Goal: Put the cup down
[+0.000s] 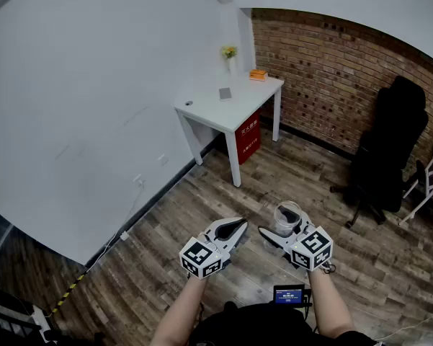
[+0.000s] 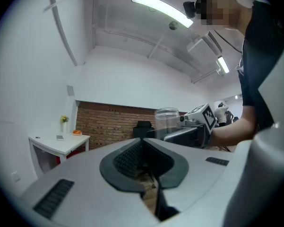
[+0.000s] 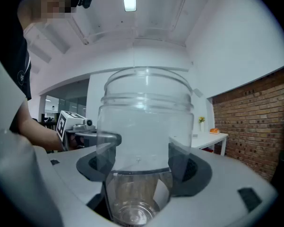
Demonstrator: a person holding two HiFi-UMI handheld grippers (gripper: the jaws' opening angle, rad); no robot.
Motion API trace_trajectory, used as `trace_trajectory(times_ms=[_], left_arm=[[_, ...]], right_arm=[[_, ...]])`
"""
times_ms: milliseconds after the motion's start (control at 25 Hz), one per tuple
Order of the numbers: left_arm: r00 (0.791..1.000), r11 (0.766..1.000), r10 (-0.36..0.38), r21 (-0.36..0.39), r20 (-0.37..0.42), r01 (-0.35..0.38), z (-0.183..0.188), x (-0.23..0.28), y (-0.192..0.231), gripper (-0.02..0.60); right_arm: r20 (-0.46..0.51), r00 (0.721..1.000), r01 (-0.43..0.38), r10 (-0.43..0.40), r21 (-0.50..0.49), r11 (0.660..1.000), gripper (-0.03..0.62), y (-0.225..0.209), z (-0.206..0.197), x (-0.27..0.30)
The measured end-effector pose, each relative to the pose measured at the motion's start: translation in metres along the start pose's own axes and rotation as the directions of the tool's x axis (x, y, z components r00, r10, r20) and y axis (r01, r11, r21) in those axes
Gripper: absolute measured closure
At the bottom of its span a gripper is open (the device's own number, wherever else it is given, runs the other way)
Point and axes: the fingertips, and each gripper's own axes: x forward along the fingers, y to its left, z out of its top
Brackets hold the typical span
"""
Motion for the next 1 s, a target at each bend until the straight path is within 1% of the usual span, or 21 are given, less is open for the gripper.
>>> trace_trajectory(times_ms=[320,640,1000], left_arm=[[1.0,1.0,0.0,0.005,0.006,0.0,0.003,0.003,0.006,0.56],[1.0,1.0,0.004,-0.001,-0.001,-0.004,-0.002,0.01,0.003,0.56],[1.0,1.0,0.005,-0.012,0.0,-0.005,-0.004,0.029,-0.001,0.56]], right_arm=[[-0.001,1.0,-0.007,0.007,-0.01,1.0,0.235,-0.006,0.004,0.01],[-0.003,0.999,-0.034,0.034,0.001,0.999,0.235,-0.008,-0.002,0.006],[0.007,0.999,-0.032,0.032,0.02,0.999,0.235,-0.028,-0.005,-0.005]])
